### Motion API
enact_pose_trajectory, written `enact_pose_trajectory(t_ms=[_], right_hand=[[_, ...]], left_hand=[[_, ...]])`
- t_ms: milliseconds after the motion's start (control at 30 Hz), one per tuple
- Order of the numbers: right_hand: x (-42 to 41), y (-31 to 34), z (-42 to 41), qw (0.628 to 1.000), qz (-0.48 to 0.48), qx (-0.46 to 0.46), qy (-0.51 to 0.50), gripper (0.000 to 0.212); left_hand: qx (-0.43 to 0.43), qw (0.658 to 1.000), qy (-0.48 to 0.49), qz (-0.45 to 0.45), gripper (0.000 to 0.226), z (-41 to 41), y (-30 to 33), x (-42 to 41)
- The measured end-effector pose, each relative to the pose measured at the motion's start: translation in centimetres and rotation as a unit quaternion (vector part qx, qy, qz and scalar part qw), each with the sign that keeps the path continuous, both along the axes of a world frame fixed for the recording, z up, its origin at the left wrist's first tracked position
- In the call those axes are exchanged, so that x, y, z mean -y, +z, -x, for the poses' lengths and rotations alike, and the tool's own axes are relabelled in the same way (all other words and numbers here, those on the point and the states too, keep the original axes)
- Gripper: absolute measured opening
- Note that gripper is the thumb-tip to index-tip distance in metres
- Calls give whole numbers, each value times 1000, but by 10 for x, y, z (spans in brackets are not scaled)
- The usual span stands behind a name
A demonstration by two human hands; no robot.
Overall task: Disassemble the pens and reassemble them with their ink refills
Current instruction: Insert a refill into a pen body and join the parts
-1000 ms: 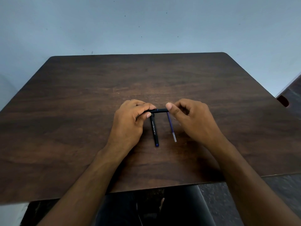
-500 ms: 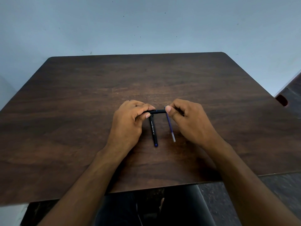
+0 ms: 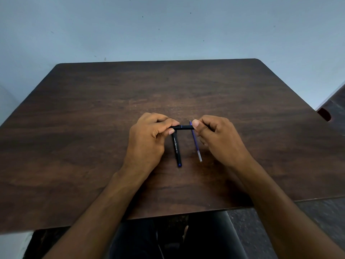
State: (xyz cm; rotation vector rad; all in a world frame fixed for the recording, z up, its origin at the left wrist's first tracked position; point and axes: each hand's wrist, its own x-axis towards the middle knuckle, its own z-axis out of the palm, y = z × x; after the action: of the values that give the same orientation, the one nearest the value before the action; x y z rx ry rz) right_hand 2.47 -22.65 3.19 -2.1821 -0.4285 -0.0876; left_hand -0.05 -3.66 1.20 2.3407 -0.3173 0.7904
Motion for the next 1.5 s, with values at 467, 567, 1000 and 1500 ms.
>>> enact_pose_trajectory(t_ms=[467, 567, 1000, 1500], right_hand=[[34, 9, -51, 975, 54, -73, -202, 36], [21, 8, -54, 970, 104, -118, -187, 35], [23, 4, -54, 971, -47, -157, -174, 15], [18, -18, -14, 890, -411, -174, -94, 29]], left_hand=[[0, 1000, 12, 16, 22, -4, 0, 0], [-7, 1000, 13, 14, 23, -4, -1, -2], [-43, 999, 27, 4, 27, -2, -3, -4], [-56, 998, 31, 3, 26, -3, -3, -3]])
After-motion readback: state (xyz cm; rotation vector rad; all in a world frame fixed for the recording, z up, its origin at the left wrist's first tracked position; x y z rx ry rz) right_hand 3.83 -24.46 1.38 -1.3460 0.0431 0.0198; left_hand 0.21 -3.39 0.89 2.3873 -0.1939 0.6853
